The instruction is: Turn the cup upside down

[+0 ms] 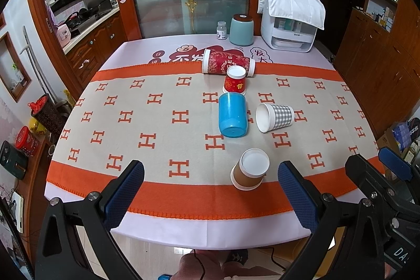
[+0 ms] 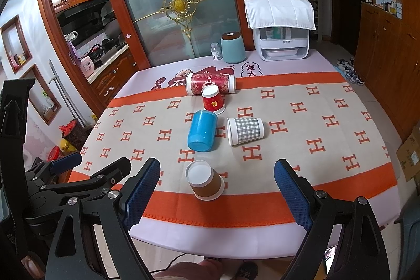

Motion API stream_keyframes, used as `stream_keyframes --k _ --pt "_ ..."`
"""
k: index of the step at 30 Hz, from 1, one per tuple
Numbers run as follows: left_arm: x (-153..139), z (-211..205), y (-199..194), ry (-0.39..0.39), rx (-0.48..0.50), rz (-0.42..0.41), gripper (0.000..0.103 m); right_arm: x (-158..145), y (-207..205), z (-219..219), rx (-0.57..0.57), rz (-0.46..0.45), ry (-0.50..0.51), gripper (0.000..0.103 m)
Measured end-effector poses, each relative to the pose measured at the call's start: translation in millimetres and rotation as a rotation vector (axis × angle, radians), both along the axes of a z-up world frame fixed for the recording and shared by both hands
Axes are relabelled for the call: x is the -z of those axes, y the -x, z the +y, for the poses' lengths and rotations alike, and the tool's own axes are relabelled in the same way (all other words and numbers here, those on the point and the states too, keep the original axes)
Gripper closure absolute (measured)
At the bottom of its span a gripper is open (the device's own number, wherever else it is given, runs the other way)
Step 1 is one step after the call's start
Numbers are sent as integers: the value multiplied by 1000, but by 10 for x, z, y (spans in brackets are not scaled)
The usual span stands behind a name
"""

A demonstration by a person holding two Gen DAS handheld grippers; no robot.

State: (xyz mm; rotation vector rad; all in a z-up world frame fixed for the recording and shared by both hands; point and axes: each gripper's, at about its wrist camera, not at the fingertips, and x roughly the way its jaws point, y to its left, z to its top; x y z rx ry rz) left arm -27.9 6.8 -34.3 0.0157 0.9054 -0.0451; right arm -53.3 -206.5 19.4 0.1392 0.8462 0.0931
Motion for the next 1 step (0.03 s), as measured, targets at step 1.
stream_keyframes --k 1 --pt "-1 0 -1 0 0 0 2 0 -2 -2 0 0 0 13"
